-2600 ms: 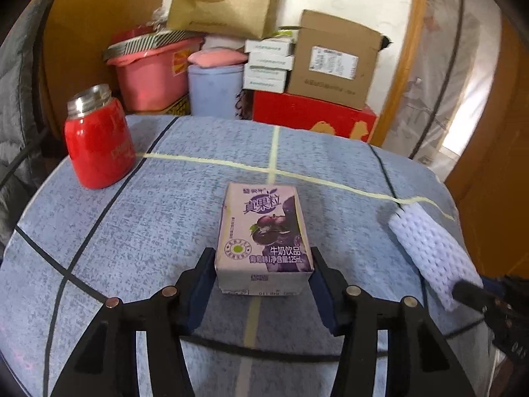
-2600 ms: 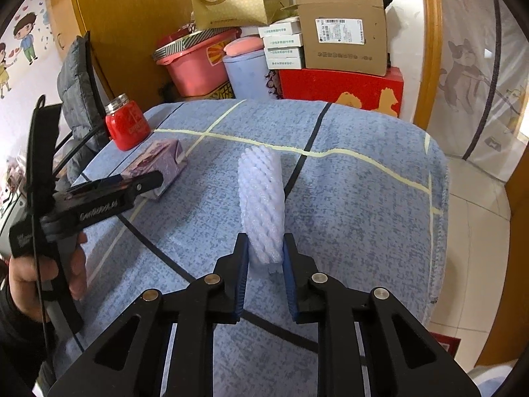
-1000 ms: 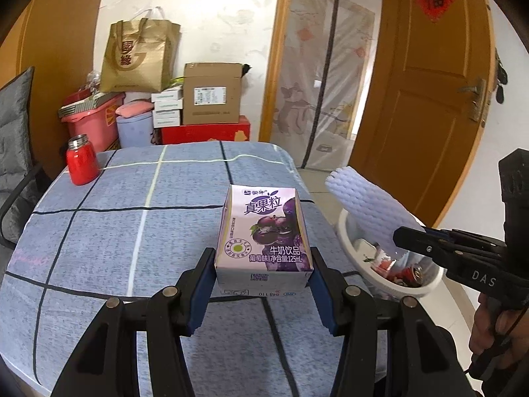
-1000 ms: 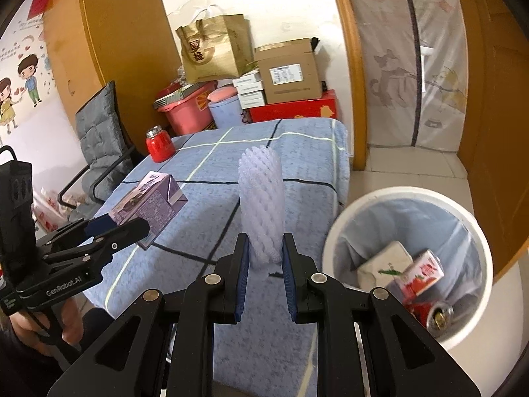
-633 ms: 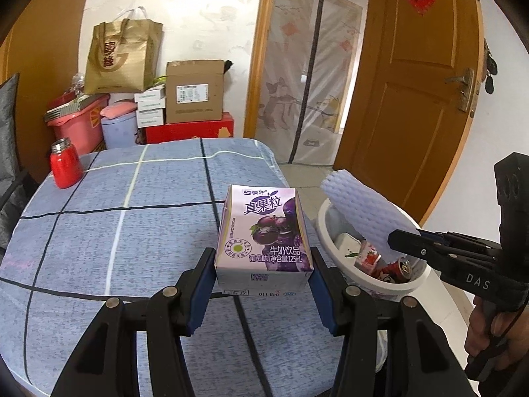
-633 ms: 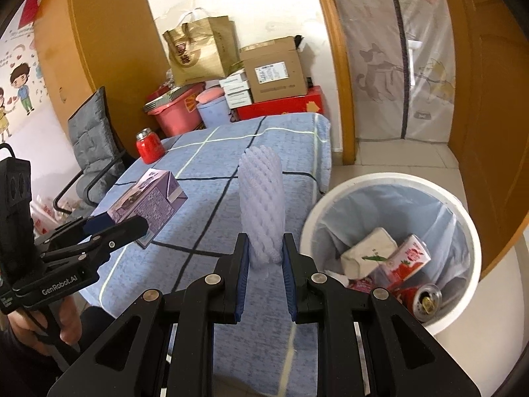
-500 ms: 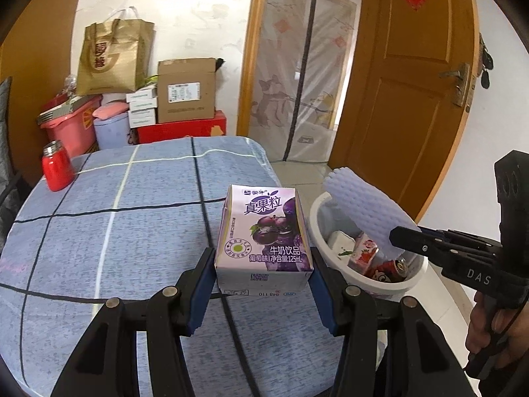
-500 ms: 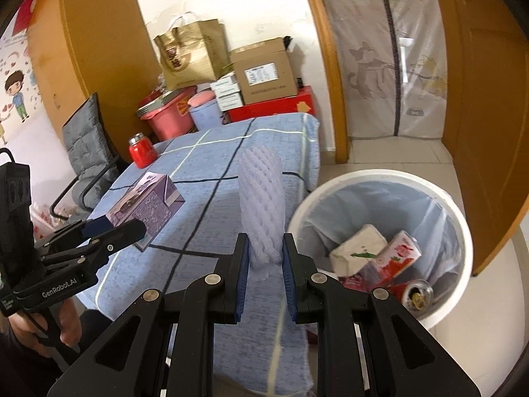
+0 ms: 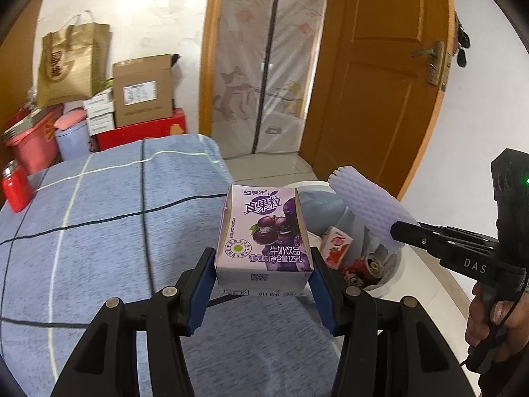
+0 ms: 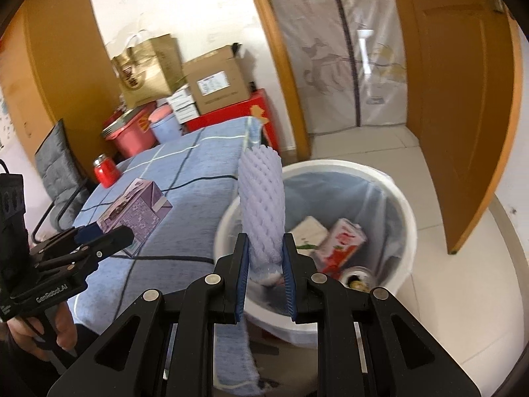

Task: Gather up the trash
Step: 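Carry the carton and foam sleeve over the wastebasket, then open both grippers to drop the carton and foam sleeve in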

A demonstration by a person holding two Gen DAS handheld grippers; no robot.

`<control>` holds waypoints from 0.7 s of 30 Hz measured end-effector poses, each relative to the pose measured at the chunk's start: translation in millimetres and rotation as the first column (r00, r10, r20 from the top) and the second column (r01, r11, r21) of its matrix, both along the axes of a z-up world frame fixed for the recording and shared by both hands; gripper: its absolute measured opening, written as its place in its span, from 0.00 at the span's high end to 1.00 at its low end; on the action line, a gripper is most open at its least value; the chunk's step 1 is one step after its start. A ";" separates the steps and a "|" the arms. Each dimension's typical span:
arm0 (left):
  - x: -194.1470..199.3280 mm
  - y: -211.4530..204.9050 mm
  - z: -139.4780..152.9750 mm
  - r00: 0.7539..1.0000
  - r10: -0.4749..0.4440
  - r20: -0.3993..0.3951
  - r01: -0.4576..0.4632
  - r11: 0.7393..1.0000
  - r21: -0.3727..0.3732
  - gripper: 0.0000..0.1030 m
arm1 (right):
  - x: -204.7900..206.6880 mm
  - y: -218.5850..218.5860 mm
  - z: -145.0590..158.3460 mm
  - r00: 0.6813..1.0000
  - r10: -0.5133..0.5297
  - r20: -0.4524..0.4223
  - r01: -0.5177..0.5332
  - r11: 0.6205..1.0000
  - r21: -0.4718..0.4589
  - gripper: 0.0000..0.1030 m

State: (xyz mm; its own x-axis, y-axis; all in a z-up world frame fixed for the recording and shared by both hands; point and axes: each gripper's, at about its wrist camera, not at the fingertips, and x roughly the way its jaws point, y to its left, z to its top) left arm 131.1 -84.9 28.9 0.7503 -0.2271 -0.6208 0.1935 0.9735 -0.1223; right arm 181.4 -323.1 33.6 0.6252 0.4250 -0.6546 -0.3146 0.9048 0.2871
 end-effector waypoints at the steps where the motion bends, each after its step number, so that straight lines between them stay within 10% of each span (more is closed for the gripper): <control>1: 2.8 -3.6 -1.2 1.000 -0.009 -0.003 0.009 1.000 0.000 0.47 | 1.2 -2.5 -1.2 1.000 -0.007 -0.003 0.007 1.000 -0.001 0.80; 21: 55.3 -55.8 -37.1 0.987 -0.137 -0.090 0.139 0.990 0.019 0.47 | 25.5 -23.9 -32.2 0.994 -0.066 -0.089 0.063 0.997 -0.040 0.80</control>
